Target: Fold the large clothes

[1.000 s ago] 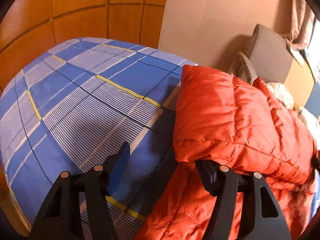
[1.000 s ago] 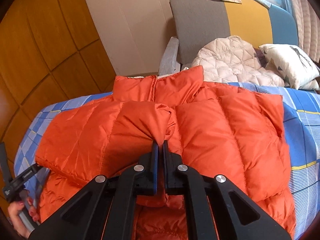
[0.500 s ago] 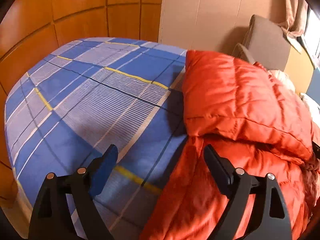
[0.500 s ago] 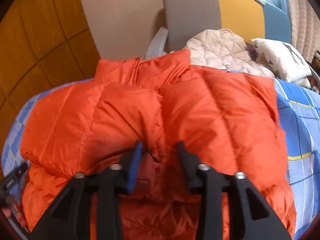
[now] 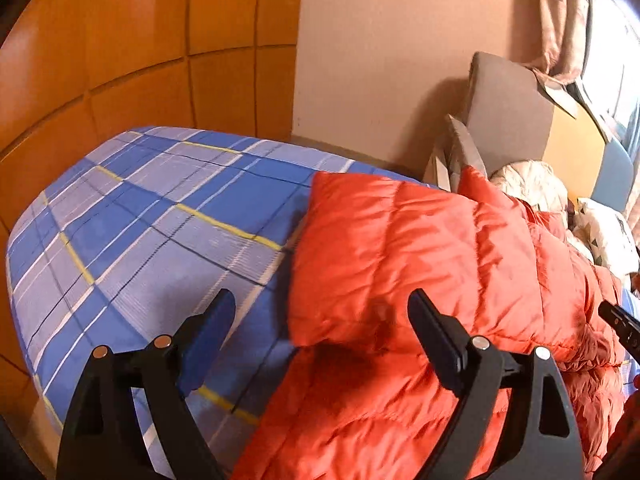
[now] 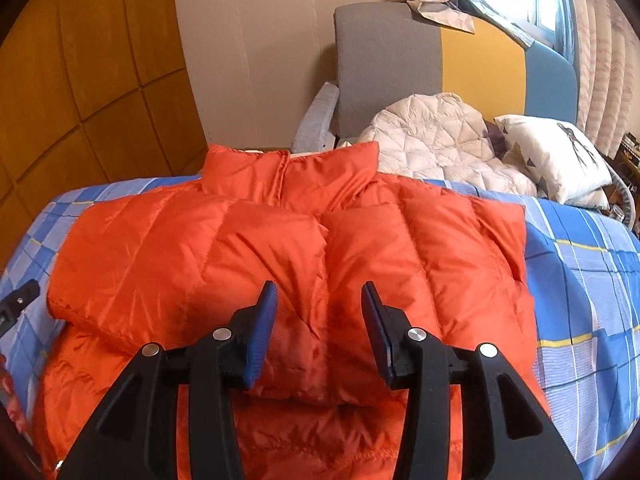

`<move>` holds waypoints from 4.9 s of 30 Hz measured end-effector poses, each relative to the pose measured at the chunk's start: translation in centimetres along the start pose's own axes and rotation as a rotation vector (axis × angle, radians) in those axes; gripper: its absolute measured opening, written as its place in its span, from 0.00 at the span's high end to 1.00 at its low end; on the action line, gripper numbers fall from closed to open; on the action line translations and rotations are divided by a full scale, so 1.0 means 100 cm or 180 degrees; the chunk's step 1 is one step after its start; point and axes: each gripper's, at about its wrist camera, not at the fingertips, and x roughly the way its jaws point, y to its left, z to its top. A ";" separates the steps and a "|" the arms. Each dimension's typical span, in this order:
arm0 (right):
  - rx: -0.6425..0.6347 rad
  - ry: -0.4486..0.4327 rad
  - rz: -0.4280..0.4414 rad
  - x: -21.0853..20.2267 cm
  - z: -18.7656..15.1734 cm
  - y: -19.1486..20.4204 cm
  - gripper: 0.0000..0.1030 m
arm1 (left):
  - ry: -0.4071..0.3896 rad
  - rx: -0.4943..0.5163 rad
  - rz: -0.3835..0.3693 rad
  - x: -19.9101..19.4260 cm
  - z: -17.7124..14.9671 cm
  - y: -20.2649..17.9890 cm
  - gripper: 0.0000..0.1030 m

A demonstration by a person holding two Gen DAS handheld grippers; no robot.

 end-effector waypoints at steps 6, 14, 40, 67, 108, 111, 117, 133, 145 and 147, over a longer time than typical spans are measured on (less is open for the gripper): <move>0.0041 -0.0029 -0.0031 0.018 0.017 0.006 0.58 | 0.0067 0.0156 0.0075 0.020 0.003 -0.018 0.15; -0.0186 0.0094 -0.0233 0.058 0.023 0.016 0.58 | 0.0084 0.0389 0.0249 0.046 0.000 -0.029 0.09; -0.0272 0.0308 -0.0330 0.057 -0.006 0.002 0.48 | 0.0429 0.0331 0.0356 0.072 -0.003 -0.024 0.04; -0.0350 0.0221 -0.0384 -0.043 -0.034 0.010 0.24 | 0.0647 0.0561 -0.0245 -0.011 -0.078 -0.005 0.02; 0.0308 0.0351 -0.0535 -0.187 -0.176 -0.120 0.24 | 0.0655 -0.0059 -0.0900 -0.109 -0.150 0.106 0.02; 0.0401 0.0375 -0.0522 -0.191 -0.185 -0.133 0.24 | 0.0688 -0.0128 -0.0889 -0.108 -0.152 0.116 0.02; 0.0841 0.0464 -0.0181 -0.193 -0.203 -0.163 0.24 | 0.0777 -0.0028 -0.1198 -0.109 -0.159 0.111 0.04; 0.1345 0.0719 0.0717 -0.177 -0.239 -0.174 0.34 | 0.1308 0.0149 -0.1490 -0.088 -0.185 0.093 0.30; 0.1211 0.0750 0.0791 -0.176 -0.237 -0.166 0.62 | 0.1359 0.0146 -0.1527 -0.089 -0.187 0.093 0.46; 0.1192 0.0704 0.0865 -0.179 -0.234 -0.165 0.76 | 0.1353 0.0161 -0.1500 -0.090 -0.184 0.092 0.69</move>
